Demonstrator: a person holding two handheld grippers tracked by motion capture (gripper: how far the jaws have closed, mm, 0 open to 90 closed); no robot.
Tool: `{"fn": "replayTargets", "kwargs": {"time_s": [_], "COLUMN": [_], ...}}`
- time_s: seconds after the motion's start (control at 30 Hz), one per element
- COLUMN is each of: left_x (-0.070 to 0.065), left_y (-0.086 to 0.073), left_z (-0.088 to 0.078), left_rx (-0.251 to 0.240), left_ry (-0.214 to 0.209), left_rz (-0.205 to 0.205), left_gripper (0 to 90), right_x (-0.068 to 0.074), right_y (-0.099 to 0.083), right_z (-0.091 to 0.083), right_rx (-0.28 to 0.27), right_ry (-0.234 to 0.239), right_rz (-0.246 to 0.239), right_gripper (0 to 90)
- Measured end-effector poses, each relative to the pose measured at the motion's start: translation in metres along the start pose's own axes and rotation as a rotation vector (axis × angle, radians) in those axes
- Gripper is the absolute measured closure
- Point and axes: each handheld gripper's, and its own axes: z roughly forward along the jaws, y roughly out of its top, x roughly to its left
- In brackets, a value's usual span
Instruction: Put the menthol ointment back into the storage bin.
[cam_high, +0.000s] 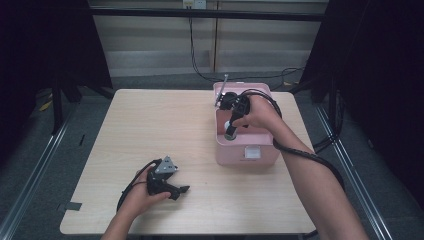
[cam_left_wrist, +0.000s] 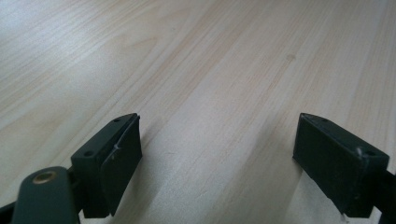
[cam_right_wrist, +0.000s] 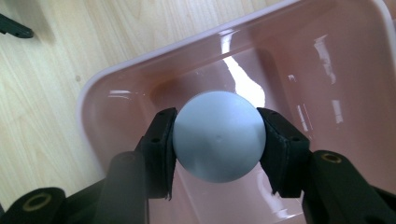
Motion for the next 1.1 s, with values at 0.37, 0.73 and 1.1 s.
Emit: {"fn": "replayTargets", "kwargs": {"time_s": [0.37,0.73,1.1], "left_x": [0.000,0.000,0.000], "left_y": [0.000,0.000,0.000], "left_z": [0.000,0.000,0.000], "left_rx": [-0.002,-0.002,-0.002], "left_ry": [-0.003,-0.003,-0.003], "left_rz": [0.000,0.000,0.000], "left_gripper": [14.8,14.9,14.8], "right_x": [-0.005,-0.006,-0.004], "right_y": [0.000,0.002,0.004], "right_z": [0.017,0.031,0.046], "right_rx": [0.000,0.003,0.004], "right_ry": [0.002,0.008,0.017], "right_rz": [0.000,-0.015,-0.025], "right_gripper": [50.5,50.5,50.4]}}
